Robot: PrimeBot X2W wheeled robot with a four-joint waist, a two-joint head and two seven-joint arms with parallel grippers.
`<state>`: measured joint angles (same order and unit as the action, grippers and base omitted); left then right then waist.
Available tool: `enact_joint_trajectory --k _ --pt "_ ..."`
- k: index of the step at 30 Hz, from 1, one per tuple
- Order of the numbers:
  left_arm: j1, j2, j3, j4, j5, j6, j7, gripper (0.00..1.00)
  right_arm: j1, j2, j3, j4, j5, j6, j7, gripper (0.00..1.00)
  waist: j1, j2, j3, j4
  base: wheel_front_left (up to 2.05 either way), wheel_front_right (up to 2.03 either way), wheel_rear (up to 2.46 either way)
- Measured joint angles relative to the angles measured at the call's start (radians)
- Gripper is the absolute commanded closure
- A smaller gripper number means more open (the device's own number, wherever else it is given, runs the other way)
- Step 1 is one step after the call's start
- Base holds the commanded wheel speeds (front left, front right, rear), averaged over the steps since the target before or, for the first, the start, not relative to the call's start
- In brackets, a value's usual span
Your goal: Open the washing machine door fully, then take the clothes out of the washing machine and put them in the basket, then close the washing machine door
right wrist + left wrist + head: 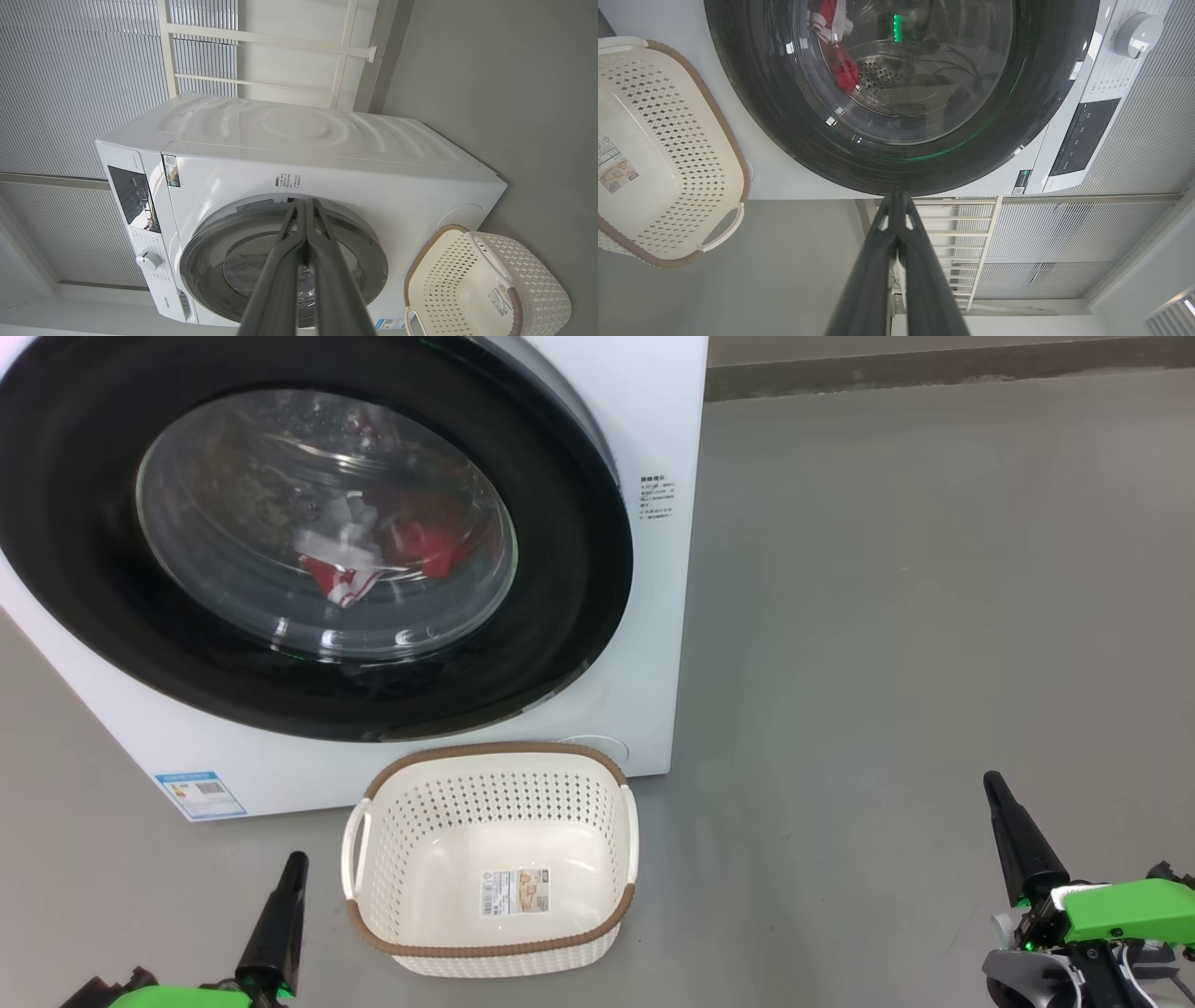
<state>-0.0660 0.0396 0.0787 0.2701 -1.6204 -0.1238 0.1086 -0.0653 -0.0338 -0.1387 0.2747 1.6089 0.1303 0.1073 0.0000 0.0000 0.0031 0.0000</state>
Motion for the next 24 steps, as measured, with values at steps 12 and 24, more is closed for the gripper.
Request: enact_joint_trajectory --k 12,24 --pt "0.0 0.0 0.0 0.0 0.0 0.0 0.0 1.0 0.0 0.0 0.0 0.0 0.0 0.0 0.0 1.0 0.0 0.0 0.0 0.0 0.0 0.0 0.0" --pt "0.0 0.0 0.0 0.0 0.0 0.0 0.0 1.0 0.0 0.0 0.0 0.0 0.0 0.0 0.0 1.0 0.0 0.0 0.0 0.0 0.0 0.0 0.0"
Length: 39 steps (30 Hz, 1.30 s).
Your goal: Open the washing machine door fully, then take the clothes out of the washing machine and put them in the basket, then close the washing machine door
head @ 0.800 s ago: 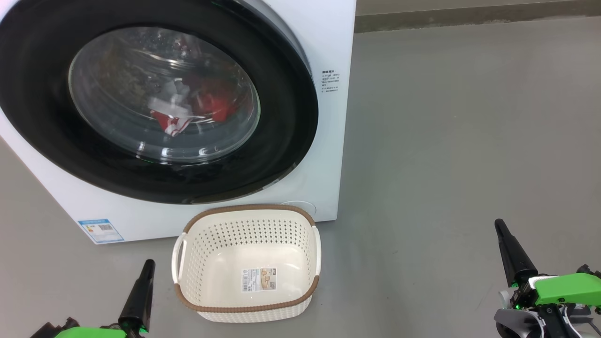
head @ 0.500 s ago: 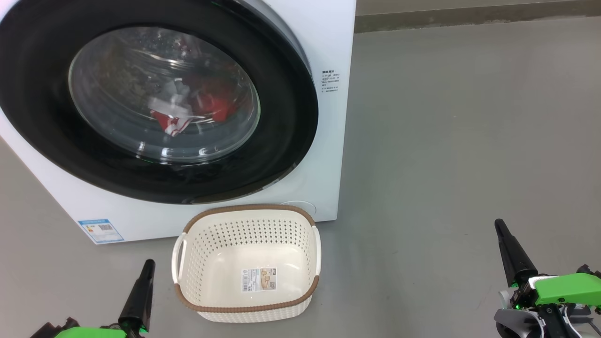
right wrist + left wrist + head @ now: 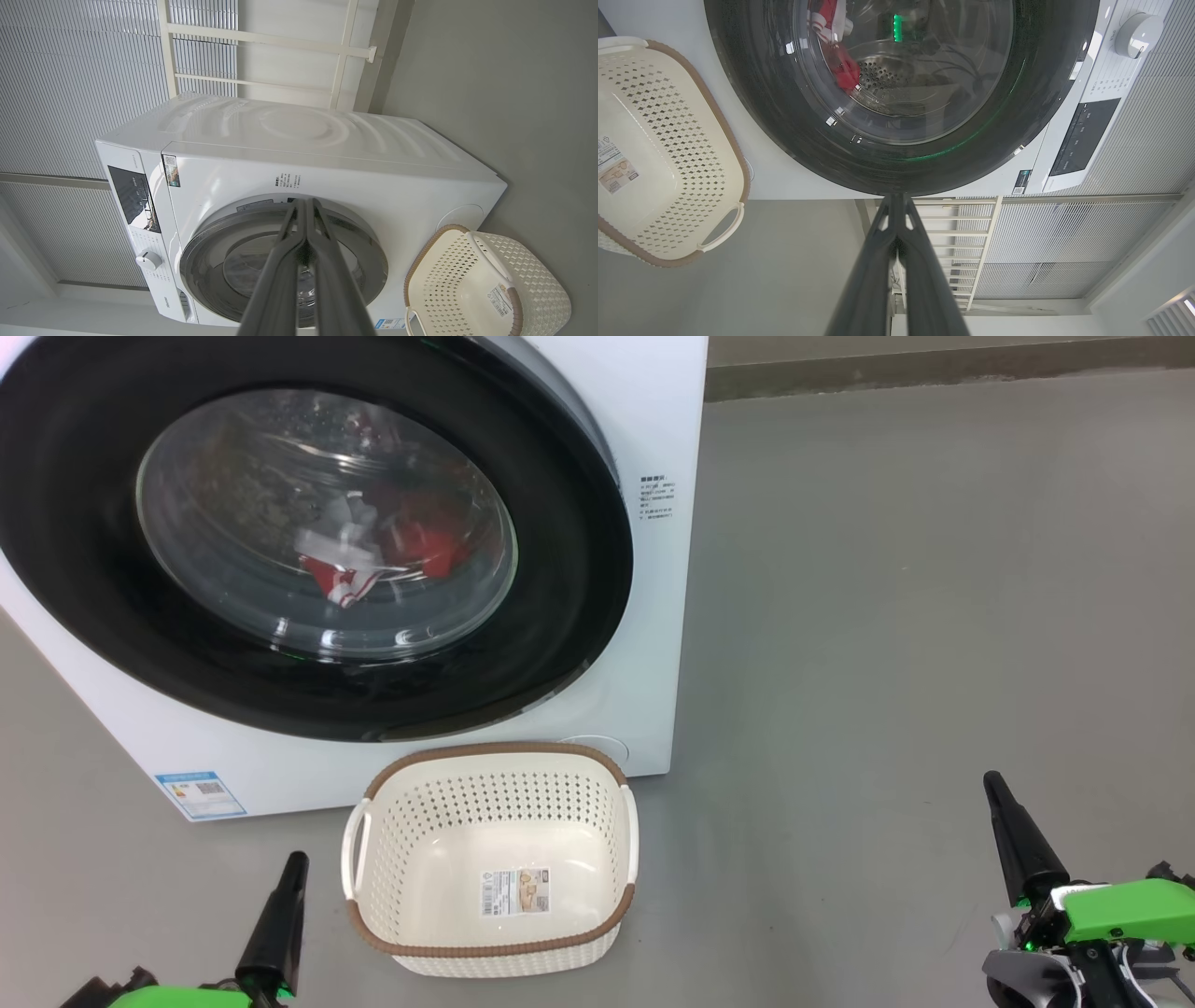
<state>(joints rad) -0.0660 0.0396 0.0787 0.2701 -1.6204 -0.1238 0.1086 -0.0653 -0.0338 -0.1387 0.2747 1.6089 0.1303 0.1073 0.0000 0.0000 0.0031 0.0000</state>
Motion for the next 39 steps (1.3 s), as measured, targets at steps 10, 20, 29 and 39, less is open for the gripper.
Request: enact_joint_trajectory --k 10,20,29,39 --pt "0.048 -0.019 -0.012 0.057 0.0 0.001 -0.005 0.0 0.057 0.023 0.002 0.065 0.0 0.0 -0.003 0.0 0.0 0.0 0.002 0.001 0.0 0.0 0.0" --pt "0.048 -0.018 -0.013 0.038 0.06 0.001 -0.036 0.0 0.057 0.015 0.027 0.056 -0.046 0.0 -0.035 0.0 0.0002 0.0 0.003 0.005 0.0 0.0 0.0" --pt "0.05 -0.018 -0.017 0.023 0.183 0.001 -0.059 0.0 0.058 0.007 0.046 0.049 -0.135 0.0 -0.059 0.0 0.0001 0.0 0.006 0.008 0.0 0.0 0.0" --pt "0.069 -0.018 -0.03 -0.007 0.361 0.001 -0.087 0.0 0.062 -0.007 0.067 0.047 -0.268 0.0 -0.089 0.0 0.0001 0.0 0.01 0.012 0.0 0.0 0.0"
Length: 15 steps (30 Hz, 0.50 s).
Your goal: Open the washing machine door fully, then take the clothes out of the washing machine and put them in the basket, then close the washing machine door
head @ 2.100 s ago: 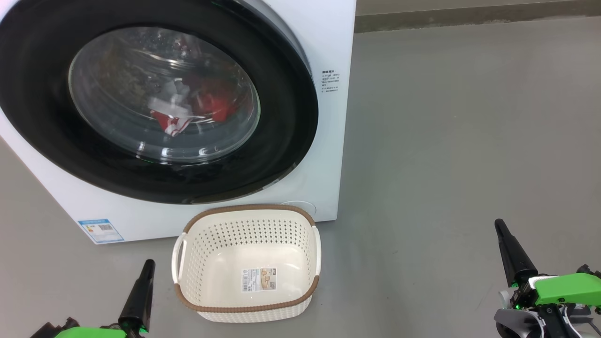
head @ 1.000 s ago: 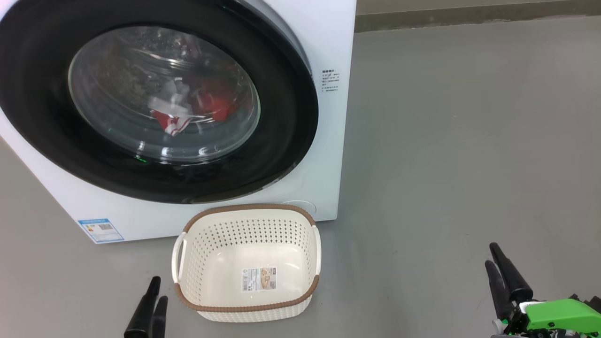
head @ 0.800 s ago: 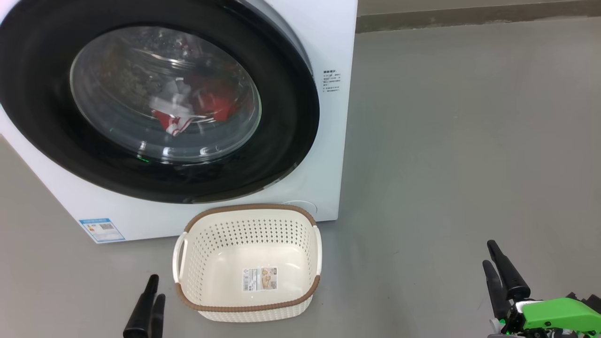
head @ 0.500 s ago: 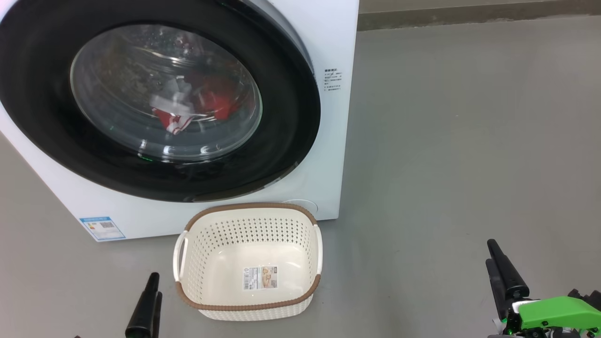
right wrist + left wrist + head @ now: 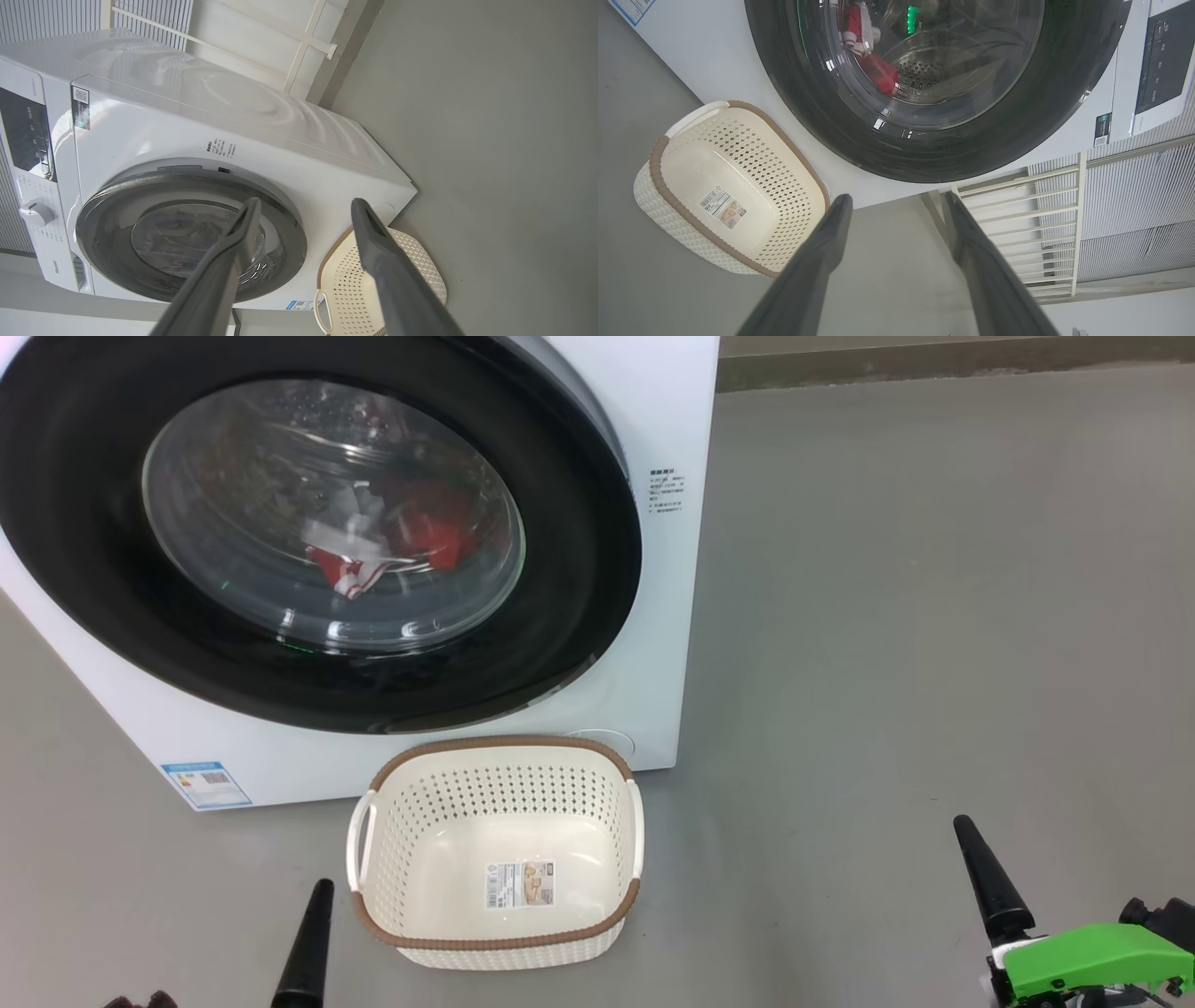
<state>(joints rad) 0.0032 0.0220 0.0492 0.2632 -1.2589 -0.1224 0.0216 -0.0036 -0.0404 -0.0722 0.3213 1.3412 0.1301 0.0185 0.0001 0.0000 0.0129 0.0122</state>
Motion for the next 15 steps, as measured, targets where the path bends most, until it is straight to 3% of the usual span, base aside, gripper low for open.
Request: enact_joint_trajectory --k 15 --pt "0.012 0.001 -0.04 -0.039 0.222 0.035 -0.044 0.0 0.016 -0.019 0.034 -0.005 -0.175 0.0 -0.043 0.0 0.0 0.0 0.005 0.005 0.0 0.0 0.0"
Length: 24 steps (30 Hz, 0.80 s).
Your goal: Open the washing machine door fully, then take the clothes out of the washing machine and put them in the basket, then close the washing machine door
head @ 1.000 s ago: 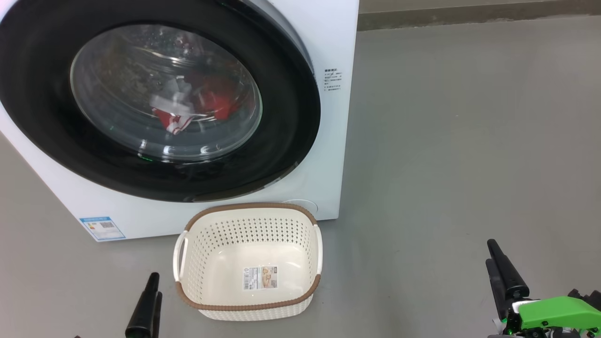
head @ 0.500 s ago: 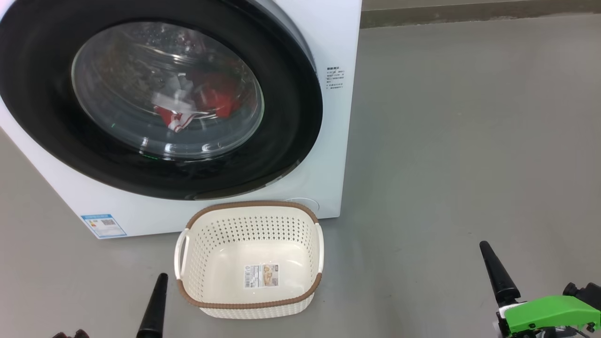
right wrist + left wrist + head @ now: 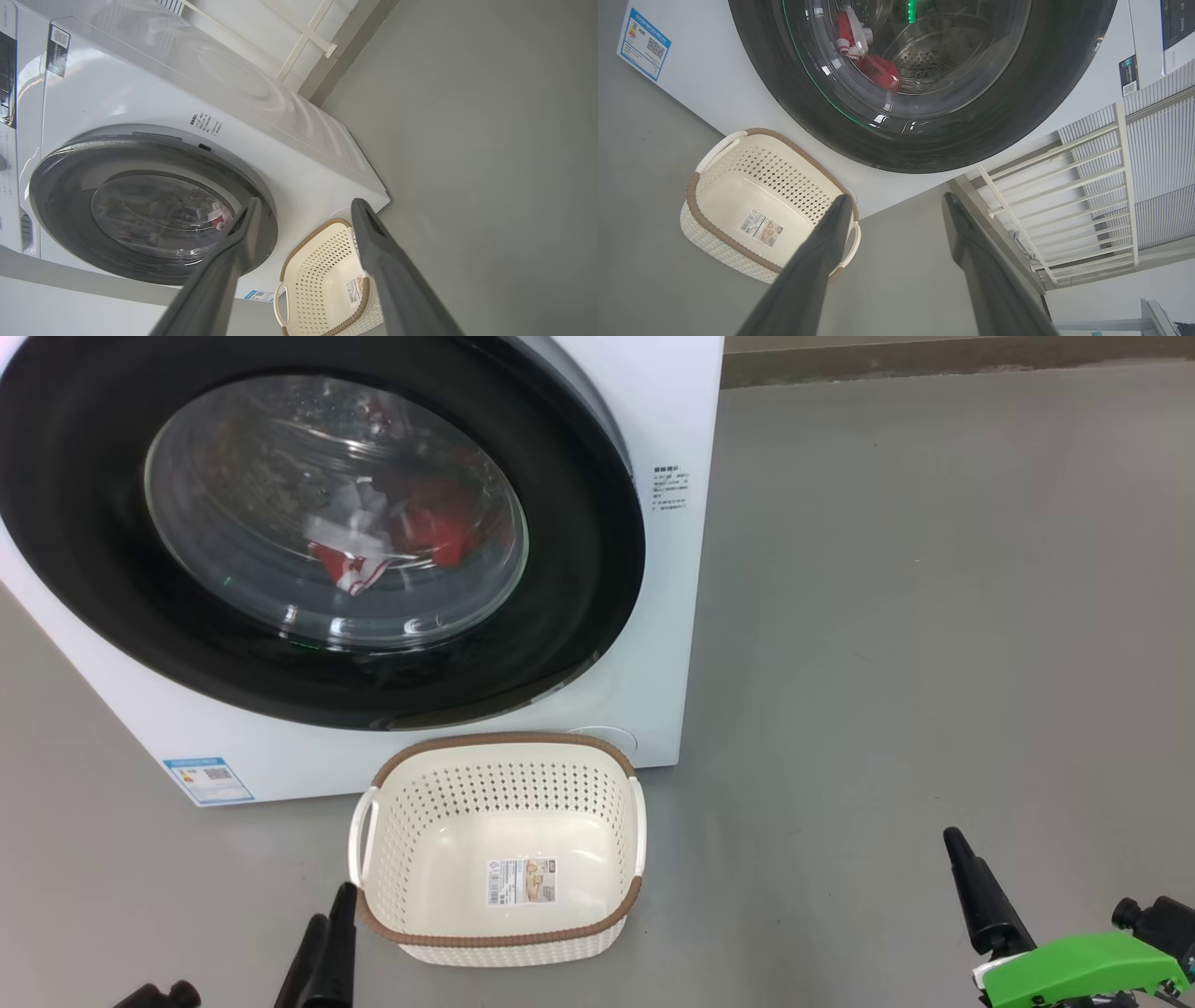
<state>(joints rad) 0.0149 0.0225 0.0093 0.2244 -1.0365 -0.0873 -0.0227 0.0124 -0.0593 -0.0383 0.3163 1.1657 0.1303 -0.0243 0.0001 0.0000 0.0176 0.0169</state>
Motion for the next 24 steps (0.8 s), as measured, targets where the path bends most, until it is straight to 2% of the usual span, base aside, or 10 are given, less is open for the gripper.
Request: enact_joint_trajectory --k 24 --pt "0.03 0.003 -0.021 -0.044 0.281 0.018 -0.068 0.0 0.025 -0.03 0.052 -0.011 -0.247 0.0 -0.066 0.0 0.0 0.0 -0.001 0.004 0.0 0.0 0.0"
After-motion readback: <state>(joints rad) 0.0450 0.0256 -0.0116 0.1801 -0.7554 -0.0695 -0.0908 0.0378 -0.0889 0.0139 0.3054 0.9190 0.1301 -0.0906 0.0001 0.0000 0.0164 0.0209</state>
